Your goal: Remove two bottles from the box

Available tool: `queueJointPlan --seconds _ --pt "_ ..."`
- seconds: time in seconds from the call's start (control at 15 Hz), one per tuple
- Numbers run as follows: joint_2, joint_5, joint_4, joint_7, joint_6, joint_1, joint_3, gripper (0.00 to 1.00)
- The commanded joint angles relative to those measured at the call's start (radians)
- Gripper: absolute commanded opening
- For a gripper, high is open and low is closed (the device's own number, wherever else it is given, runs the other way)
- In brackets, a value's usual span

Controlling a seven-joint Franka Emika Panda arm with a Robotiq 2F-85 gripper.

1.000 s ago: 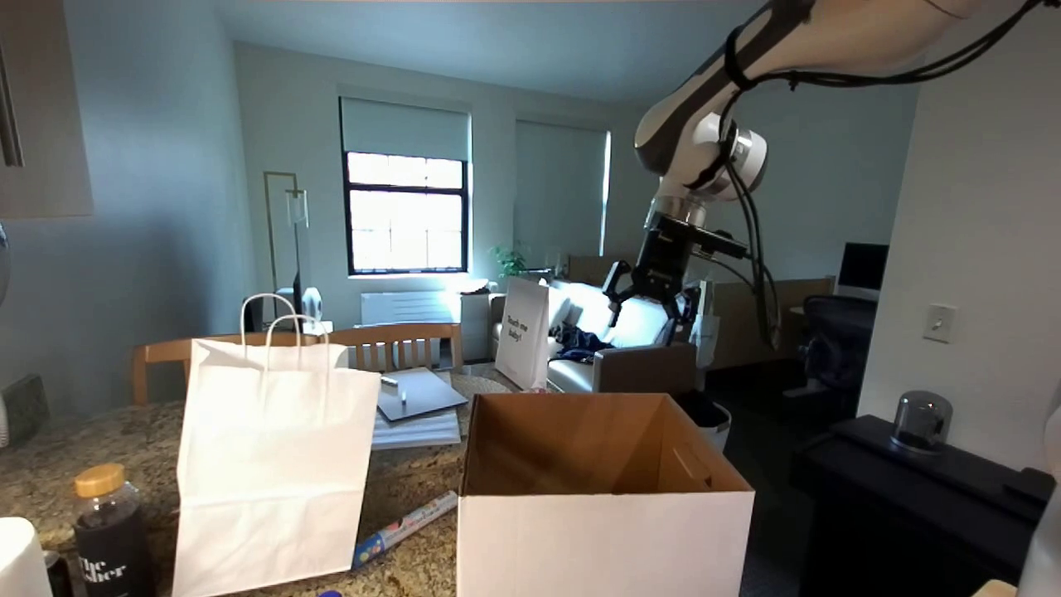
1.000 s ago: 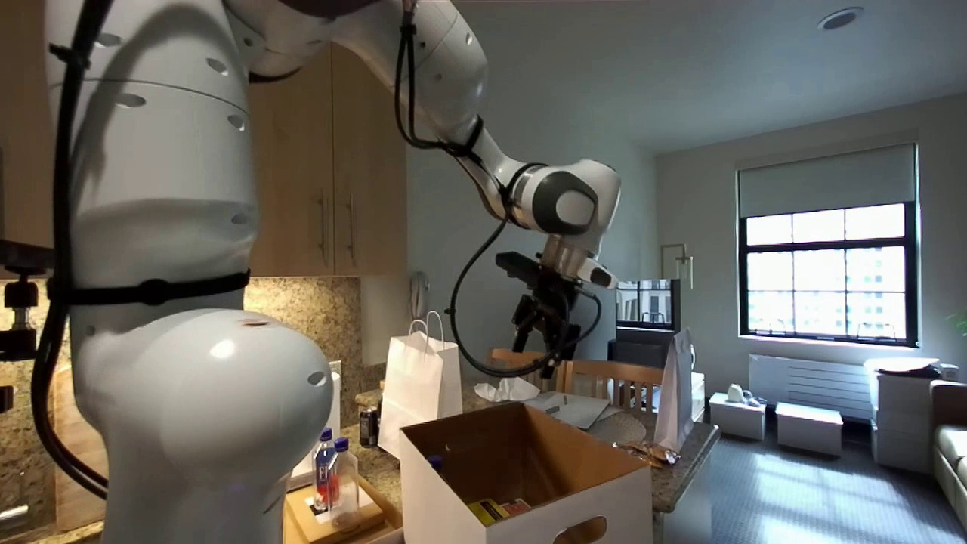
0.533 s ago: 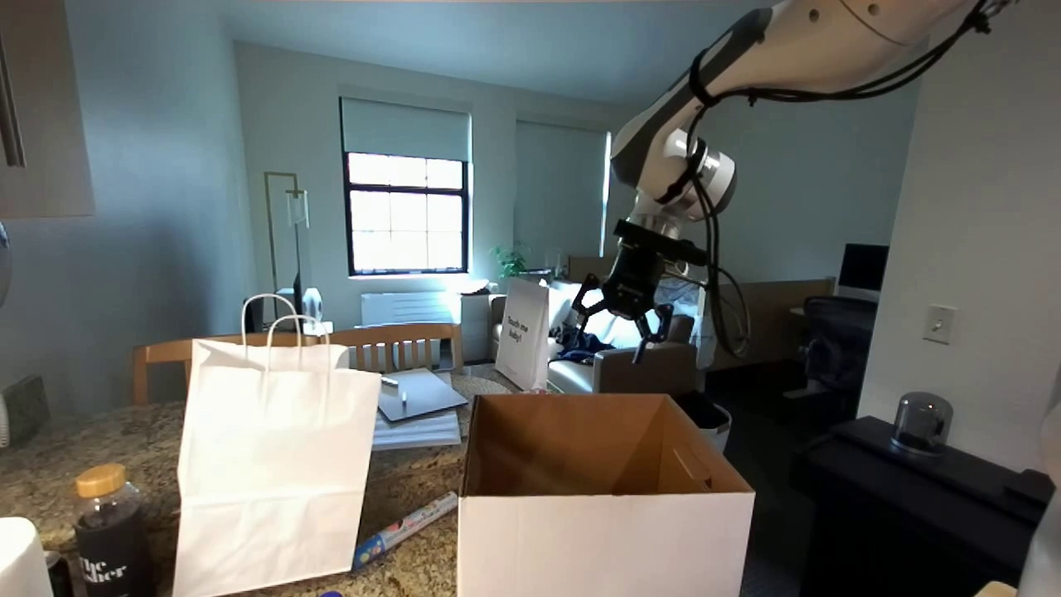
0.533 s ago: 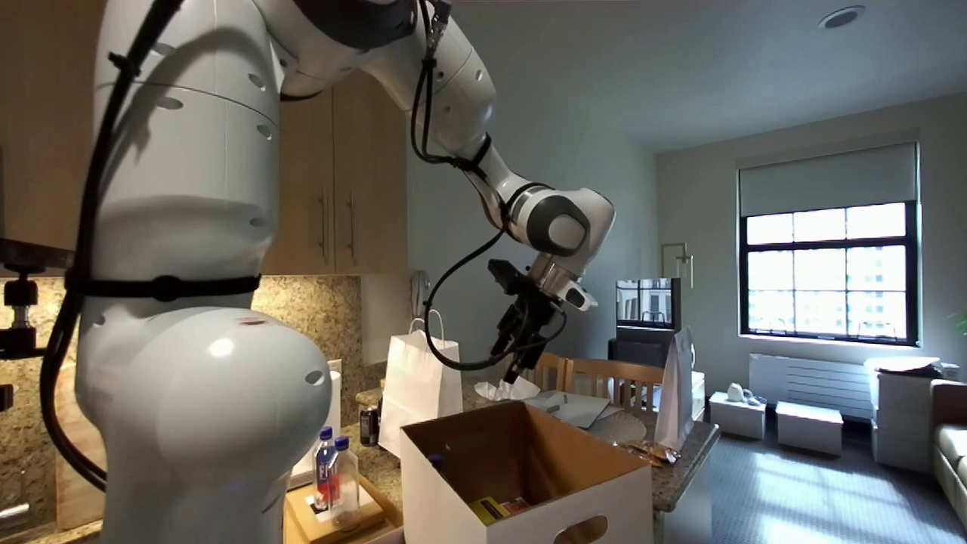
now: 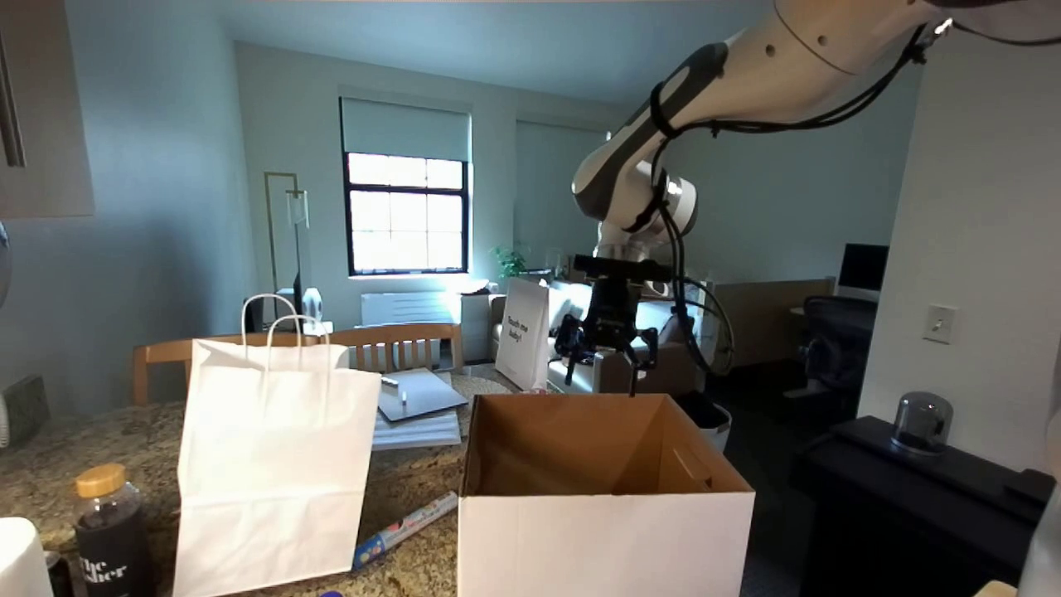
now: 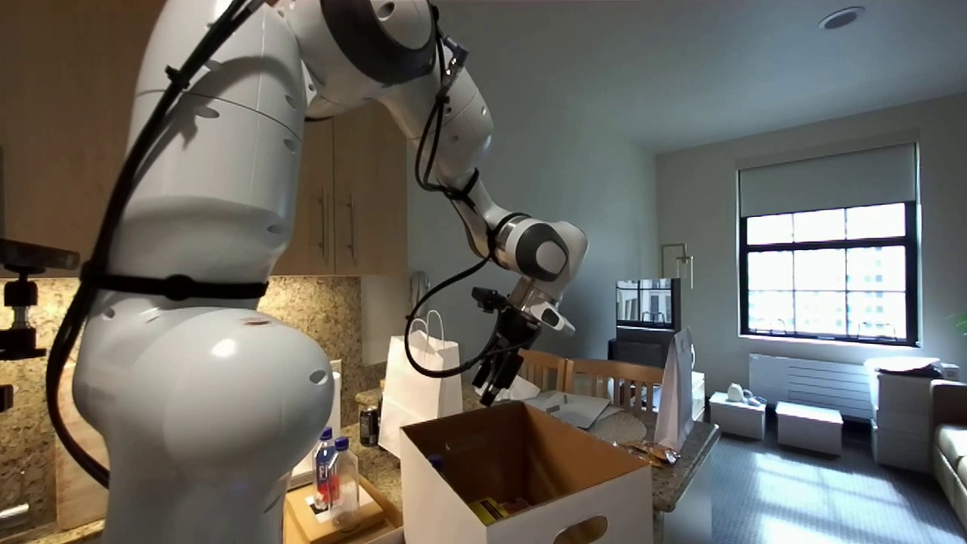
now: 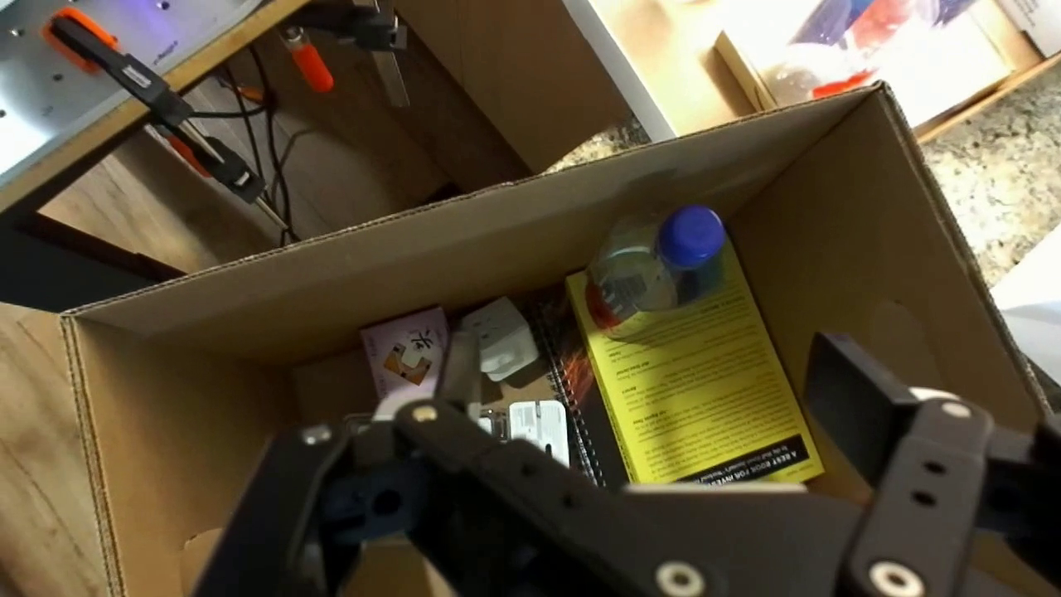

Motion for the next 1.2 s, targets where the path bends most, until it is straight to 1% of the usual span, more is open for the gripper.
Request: queueJointPlan --seconds 0.0,0.13,0.4,0.6,0.73,0.87,0.93,1.13 --pt "0.043 0.000 -0.004 0.006 0.026 0.005 0.008 1.00" --pt "0.049 -0.012 -0.012 0.011 0.038 0.001 0.001 1.00" --pt "0.087 -0.064 0.017 -0.002 0.011 0.002 -0.009 1.00" --pt "0.081 -0.091 0.005 -0.021 0.027 0.002 -0.011 1.00" --pt "0.071 -0.087 -0.014 -0.019 0.044 0.004 -0.008 1.00" --pt "0.067 -0.071 -0.035 0.039 0.078 0.010 -0.009 1.00" --pt "0.051 -0.038 -0.070 0.082 0.153 0.014 -0.010 1.00" --pt "0.044 -0.003 -0.141 0.170 0.358 0.031 0.002 1.00"
